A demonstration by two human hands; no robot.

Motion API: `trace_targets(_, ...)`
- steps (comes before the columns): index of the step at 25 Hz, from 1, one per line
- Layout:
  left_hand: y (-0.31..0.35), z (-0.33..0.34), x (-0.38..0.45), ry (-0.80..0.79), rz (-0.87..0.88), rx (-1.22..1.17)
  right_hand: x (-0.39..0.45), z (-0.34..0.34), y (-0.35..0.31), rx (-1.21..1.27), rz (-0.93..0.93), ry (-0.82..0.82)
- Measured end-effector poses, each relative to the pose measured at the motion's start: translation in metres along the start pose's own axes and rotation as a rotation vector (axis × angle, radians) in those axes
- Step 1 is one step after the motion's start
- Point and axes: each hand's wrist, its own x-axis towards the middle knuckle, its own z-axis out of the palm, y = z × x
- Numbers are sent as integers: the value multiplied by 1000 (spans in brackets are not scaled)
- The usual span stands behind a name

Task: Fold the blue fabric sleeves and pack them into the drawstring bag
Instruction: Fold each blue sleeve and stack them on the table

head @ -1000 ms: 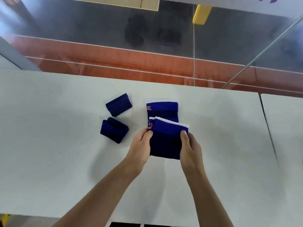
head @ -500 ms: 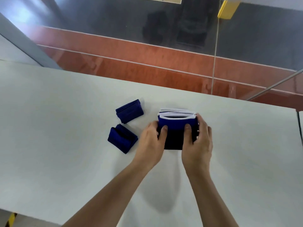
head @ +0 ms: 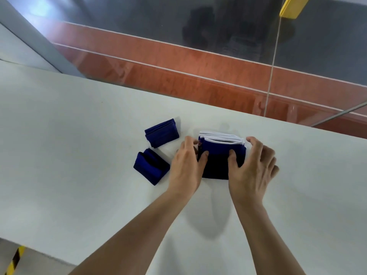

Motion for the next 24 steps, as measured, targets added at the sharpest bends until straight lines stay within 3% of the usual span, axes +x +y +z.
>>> trace_targets(3,-12,-26,-13,49,162,59,0,-4,-17,-3,-140,62)
trace_targets(5,-30,-47,-22,124,282,224,-1,2,-38,28,-270,-7)
trace_targets(8,-67,-76,-29,139,362,489,0,19,-79,10,-531,-258)
trace_targets(12,-104,-90,-32,-31,329,642,5,42,-124,-175,-784,-615)
trace_targets(14,-110,-91,-35,-44,244,602,7,56,-127,-314,-790,-682)
trace_targets(16,-112,-92,-41,-41,184,564,2,63,-123,-374,-757,-606)
trace_targets(24,-117,-100,-82,-135,-140,294,-58,45,-109,-263,-350,-542)
